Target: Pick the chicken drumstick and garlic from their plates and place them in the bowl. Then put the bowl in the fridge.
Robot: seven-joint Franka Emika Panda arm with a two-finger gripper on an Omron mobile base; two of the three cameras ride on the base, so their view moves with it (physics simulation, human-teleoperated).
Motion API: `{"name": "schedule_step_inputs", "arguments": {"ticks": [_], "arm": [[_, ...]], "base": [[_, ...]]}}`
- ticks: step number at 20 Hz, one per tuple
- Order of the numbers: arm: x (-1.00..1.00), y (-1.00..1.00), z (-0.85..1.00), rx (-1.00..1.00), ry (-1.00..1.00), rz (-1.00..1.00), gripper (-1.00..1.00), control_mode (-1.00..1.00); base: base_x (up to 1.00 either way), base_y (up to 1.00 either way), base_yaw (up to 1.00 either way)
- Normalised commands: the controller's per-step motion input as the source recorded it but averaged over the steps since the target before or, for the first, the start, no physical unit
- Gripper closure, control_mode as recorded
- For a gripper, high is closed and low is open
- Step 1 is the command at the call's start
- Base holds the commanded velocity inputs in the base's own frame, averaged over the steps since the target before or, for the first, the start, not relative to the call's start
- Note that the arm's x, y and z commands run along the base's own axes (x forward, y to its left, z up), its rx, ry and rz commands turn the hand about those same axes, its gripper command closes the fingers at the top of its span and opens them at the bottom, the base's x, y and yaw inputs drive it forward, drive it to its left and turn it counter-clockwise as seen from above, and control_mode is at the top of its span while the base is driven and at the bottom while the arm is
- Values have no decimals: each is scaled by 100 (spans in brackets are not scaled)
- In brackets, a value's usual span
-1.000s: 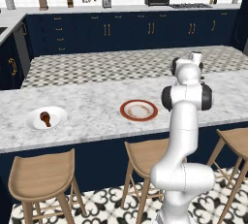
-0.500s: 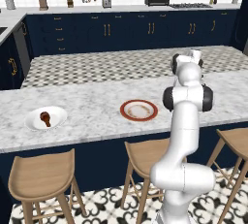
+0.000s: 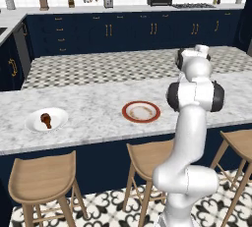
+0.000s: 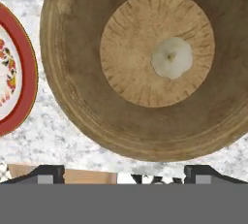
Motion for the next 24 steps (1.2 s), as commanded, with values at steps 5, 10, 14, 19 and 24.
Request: {"name": "schedule_step_inputs", "arguments": {"ticks": [5, 10, 14, 19, 24], "arm": [[-83, 98, 83, 0, 0, -2, -100, -100], [-100, 100, 11, -7, 0, 0, -100, -100], [-100, 94, 23, -11, 0, 5, -100, -100], [-100, 69, 46, -8, 0, 8, -100, -100], [-100, 39, 5, -6, 0, 9, -100, -100]], "base": [[0, 0, 0], [0, 0, 0], [0, 0, 0], [0, 0, 0], [0, 0, 0]]}}
